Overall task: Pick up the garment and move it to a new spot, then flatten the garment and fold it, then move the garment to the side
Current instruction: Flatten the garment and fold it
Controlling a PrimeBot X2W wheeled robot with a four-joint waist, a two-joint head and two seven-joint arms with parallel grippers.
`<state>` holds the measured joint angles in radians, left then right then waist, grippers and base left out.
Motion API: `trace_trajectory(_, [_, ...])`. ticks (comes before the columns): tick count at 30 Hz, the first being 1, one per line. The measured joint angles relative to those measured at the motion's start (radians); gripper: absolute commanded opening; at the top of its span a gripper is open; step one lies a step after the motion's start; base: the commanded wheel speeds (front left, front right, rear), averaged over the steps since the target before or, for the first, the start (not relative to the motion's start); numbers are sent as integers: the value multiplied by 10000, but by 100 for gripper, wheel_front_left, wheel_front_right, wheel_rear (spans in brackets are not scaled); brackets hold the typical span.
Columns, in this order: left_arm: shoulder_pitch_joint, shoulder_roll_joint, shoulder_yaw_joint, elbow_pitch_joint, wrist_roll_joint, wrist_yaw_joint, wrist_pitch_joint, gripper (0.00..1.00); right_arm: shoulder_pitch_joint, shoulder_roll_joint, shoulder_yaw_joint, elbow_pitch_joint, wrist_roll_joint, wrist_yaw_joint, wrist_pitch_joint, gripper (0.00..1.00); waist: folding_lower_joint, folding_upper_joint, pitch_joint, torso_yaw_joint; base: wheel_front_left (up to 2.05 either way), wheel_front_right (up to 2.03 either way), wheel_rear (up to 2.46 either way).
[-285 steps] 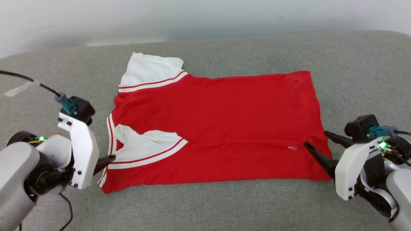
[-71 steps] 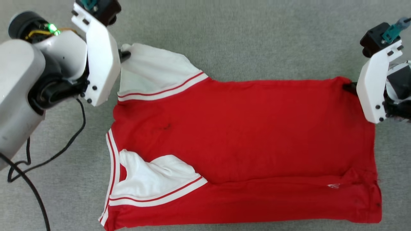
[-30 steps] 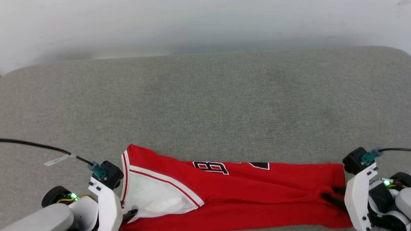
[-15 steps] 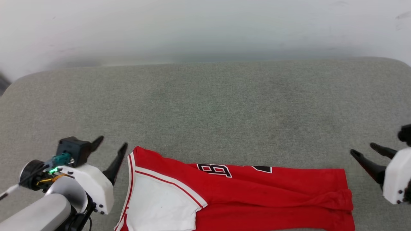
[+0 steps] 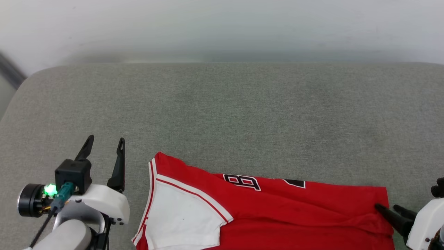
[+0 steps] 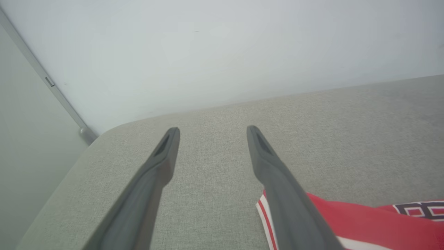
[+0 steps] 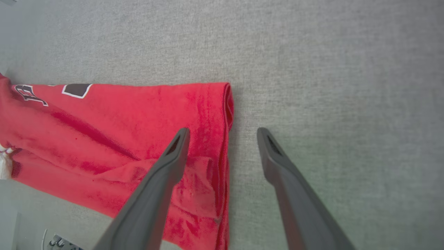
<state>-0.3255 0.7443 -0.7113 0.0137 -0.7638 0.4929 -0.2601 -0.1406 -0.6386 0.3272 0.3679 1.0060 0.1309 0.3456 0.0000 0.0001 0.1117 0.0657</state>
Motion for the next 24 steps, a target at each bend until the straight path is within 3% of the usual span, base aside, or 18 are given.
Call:
trace_trajectory(7, [1073,-1099,1507,-142,1546,-194,-2,100,570,698,-295,247,625,0,397,100,0,-1,26,363,0,0,0])
trace_trajectory(18, [3045,-3231,4140,-792,3856,-550,-4,100,752,1221,-180,88,754,0,625,100,0,0,88,462,0,0,0])
trace_trajectory(19, [3210,-3411,4332,-842,4100,-617,-4,100,750,1237,-174,88,748,0,633,85,0,0,91,456,0,0,0])
trace_trajectory(20, [3354,-3611,4516,-895,4335,-652,-4,100,747,1250,-171,90,713,0,635,57,0,0,94,450,0,0,0])
trace_trajectory(21, [3483,-3802,4644,-953,4535,-734,-13,100,741,1269,-169,102,685,0,637,38,0,0,99,441,0,0,0])
trace_trajectory(22, [3613,-3975,4769,-995,4761,-811,-13,100,733,1292,-157,104,681,0,640,3,0,0,99,432,0,0,0])
trace_trajectory(24, [3832,-4341,4974,-1022,5191,-976,-15,100,728,1344,-113,111,679,0,683,0,0,0,99,416,0,0,0])
